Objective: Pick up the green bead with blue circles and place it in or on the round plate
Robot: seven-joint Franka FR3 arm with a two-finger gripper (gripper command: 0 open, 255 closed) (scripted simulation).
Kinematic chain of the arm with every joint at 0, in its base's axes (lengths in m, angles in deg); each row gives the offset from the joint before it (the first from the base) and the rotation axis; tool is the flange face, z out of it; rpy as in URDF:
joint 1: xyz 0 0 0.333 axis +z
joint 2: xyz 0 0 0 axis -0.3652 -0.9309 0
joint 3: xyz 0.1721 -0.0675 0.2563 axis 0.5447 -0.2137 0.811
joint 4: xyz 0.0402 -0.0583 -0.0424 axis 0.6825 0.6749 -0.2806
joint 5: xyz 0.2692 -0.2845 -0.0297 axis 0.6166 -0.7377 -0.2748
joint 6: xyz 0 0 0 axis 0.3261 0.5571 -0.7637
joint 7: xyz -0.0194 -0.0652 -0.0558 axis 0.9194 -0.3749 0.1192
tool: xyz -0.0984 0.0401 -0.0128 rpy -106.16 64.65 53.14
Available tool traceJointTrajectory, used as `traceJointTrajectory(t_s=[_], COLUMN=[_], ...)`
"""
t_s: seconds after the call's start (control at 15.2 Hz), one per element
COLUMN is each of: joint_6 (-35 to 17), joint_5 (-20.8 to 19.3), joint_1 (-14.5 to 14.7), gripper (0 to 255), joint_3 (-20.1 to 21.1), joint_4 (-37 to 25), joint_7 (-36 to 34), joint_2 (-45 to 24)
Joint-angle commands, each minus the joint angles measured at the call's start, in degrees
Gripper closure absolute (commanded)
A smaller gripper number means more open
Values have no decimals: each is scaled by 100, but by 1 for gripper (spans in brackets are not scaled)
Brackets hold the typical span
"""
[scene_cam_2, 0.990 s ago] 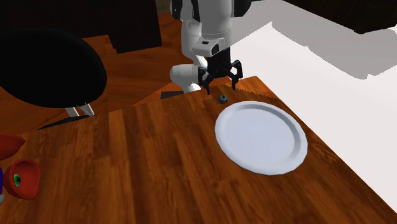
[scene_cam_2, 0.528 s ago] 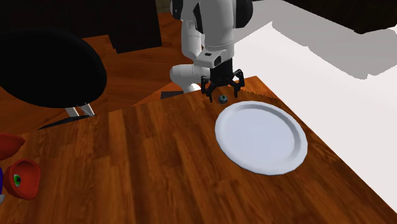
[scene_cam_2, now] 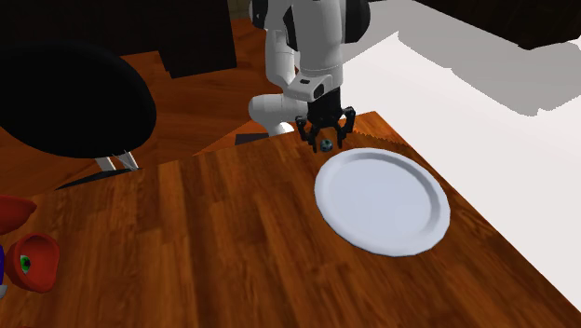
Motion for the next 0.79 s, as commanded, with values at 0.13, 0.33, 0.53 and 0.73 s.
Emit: traceJointTrajectory(t_s=[0.13,0.33,0.53,0.73], joint_6=[0,0,0,210], joint_5=[0,0,0,-22], joint_1=[0,0,0,-8], gripper=[255,255,255,255], joint_3=[0,0,0,-17], joint_4=[0,0,0,-279], joint_7=[0,0,0,-31], joint_2=[0,0,0,-67])
